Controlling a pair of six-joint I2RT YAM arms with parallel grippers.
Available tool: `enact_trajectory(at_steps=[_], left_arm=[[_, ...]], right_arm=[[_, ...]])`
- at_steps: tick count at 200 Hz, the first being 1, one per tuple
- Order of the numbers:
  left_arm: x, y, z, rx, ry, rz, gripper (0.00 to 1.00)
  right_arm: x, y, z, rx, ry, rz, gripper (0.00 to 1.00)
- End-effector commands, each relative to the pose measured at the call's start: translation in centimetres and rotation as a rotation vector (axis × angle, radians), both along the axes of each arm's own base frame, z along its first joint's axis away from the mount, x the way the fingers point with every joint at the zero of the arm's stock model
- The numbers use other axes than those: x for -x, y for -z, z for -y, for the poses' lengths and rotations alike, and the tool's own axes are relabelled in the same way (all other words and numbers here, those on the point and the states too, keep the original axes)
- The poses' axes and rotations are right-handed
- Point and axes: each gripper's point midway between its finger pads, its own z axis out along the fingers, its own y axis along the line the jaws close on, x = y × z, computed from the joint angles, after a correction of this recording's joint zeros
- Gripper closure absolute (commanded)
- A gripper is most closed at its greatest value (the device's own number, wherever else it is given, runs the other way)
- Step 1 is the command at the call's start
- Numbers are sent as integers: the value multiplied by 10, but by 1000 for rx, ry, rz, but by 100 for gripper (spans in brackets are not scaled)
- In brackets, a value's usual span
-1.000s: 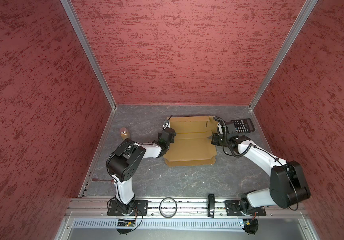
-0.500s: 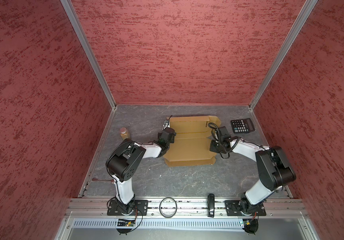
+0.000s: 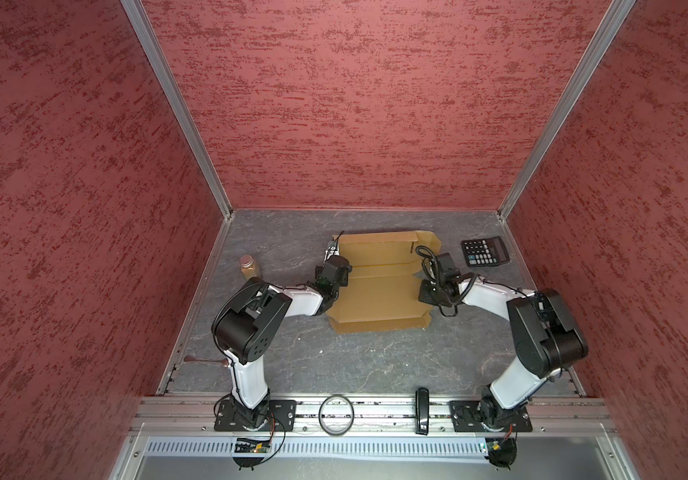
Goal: Fold the paper box
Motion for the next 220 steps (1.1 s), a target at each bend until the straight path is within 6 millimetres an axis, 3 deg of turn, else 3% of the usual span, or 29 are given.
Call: enact_trajectory(at_steps=[1, 30, 53, 106, 144, 191, 220], left_arm=[[4, 1, 0, 0, 8, -9, 88], [4, 0, 1, 1, 11, -8, 88], [4, -1, 1, -1, 12, -4, 88], [5, 0, -2, -7, 8, -6, 89], [6, 2, -2, -11, 11, -14, 88], [6, 5, -2, -14, 10, -21, 89], [5, 6, -1, -19, 9, -25, 89]], right_arm=[[-2, -15, 5, 29, 15, 27, 85], [-19, -75, 12, 60, 10, 142, 69], [-33, -118, 25, 103, 37, 234, 66], [-71, -177, 48, 116, 103, 441, 55], [-91, -199, 72, 51, 176, 512, 51], [-123, -194, 102, -105, 232, 528, 44], [-139, -183, 85, -380, 120, 571, 37]])
